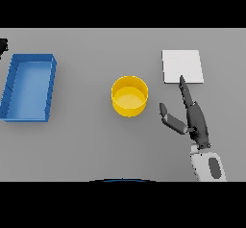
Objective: Pick up the red beaker and tilt it to pour out 1 green nut into yellow bowl. Pick up the yellow bowl and place it on the metallic measuring scale.
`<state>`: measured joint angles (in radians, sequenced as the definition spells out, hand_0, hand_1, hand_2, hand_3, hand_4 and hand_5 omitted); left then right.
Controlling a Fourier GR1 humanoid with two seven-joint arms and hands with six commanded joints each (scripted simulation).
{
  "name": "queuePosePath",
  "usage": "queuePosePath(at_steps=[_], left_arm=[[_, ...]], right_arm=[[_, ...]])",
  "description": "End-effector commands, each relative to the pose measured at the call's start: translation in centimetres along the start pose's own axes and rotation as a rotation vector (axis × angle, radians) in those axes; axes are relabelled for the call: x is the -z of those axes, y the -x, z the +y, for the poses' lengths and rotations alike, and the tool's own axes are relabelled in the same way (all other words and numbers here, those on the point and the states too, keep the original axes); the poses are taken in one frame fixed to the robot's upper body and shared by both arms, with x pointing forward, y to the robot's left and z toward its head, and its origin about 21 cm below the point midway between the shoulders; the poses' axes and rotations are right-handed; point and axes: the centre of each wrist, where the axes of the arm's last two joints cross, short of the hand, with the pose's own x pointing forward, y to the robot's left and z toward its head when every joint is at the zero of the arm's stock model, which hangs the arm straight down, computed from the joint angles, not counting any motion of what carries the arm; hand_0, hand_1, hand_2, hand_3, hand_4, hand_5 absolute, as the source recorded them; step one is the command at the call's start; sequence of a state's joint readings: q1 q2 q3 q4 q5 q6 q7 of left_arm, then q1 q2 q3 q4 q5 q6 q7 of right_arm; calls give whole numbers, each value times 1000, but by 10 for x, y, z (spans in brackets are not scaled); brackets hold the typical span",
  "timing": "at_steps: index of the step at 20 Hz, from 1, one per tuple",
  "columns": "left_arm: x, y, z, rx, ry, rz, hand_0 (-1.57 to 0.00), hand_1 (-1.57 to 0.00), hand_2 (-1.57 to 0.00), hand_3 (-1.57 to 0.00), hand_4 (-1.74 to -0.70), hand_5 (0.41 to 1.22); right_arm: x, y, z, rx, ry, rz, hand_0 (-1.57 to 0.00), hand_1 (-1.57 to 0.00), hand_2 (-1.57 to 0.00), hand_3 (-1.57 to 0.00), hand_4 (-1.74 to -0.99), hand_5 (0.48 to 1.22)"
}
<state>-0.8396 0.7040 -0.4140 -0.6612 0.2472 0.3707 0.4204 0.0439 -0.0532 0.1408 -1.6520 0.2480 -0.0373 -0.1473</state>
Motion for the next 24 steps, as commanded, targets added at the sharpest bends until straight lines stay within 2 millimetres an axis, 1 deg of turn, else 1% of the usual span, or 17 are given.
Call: queuePosePath(at_steps=[1, 3, 4, 6, 7, 8, 9, 10, 11, 12, 13, 14, 16, 17, 19, 21, 24], left_arm=[[-7, 8, -4, -2, 4, 19, -1571, -1571, -1571, -1393, -1741, 1221], [-18, 21, -9, -2, 16, 46, -1571, -1571, -1571, -1383, -1741, 1221], [-25, 26, -15, -3, 28, 55, -1571, -1571, -1571, -1385, -1741, 1150], [-34, 32, -14, -6, 66, 90, -1571, -1571, -1571, -1374, -1740, 1008], [-39, 36, -11, 3, 93, 98, -1571, -1571, -1571, -1366, -1735, 955], [-45, 33, -11, 23, 134, 97, -1571, -1571, -1571, -1407, -1661, 888], [-48, 32, -7, 32, 163, 75, -1571, -1571, -1571, -1368, -1493, 827], [-53, 36, -7, 81, 209, 35, -1571, -1545, -1489, -1238, -1311, 774], [-54, 36, -3, 110, 243, 1, -1495, -1380, -1311, -1098, -1155, 740], [-57, 39, 1, 104, 300, -34, -1253, -1104, -1049, -884, -1031, 714], [-59, 40, 4, 109, 336, -32, -1003, -883, -839, -707, -933, 697], [-60, 41, 5, 109, 366, -34, -802, -706, -671, -565, -870, 682], [-57, 40, 8, 178, 371, -15, -513, -452, -429, -361, -785, 656], [-57, 41, 7, 204, 369, -24, -410, -361, -343, -289, -762, 651], [-52, 46, 2, 216, 352, -19, -262, -231, -219, -185, -741, 648], [-51, 47, -3, 220, 330, -33, -167, -147, -140, -118, -724, 647], [-50, 43, -4, 208, 298, -59, -85, -75, -71, -60, -705, 653]], right_arm=[[2, 2, 3, 3, -1, 3, 1, 1, 1, 1, -1201, 693], [0, 0, 2, 6, 1, -18, 1, 1, 1, 1, -1186, 687], [0, 0, -1, 5, -4, -19, 1, 1, 1, 1, -1177, 686], [-1, 1, -1, 15, -5, -4, 1, 1, 1, 1, -1169, 680], [1, -3, -3, 14, -2, -8, 1, 1, 1, 1, -1168, 679], [3, -2, 1, 16, -5, 0, 1, 1, 1, 1, -1165, 678], [3, 0, -1, 4, -7, 11, 1, 1, 1, 1, -1165, 675], [1, -2, 3, 8, -2, -3, 1, 1, 1, 1, -1163, 671], [4, -3, 4, 4, -4, 10, 1, 1, 1, 1, -1159, 669], [3, -3, 0, -3, 0, 7, 1, 1, 1, 1, -1161, 669], [3, -2, 0, -2, 0, 5, 1, 1, 1, 1, -1162, 671], [0, -2, 0, 8, -9, -4, 1, 1, 1, 1, -1156, 673], [0, -3, -1, 0, -1, -17, 1, 1, 1, 1, -1147, 680], [-1, -2, -2, 11, -6, -24, 1, 1, 1, 1, -1145, 685], [-1, -2, -1, 3, -12, -7, 1, 1, 1, 1, -1156, 690], [-2, -1, -1, -6, -11, -1, 1, 1, 1, 1, -1164, 688], [-6, -3, 1, -20, -6, -7, 1, 1, 1, 1, -1178, 679]])
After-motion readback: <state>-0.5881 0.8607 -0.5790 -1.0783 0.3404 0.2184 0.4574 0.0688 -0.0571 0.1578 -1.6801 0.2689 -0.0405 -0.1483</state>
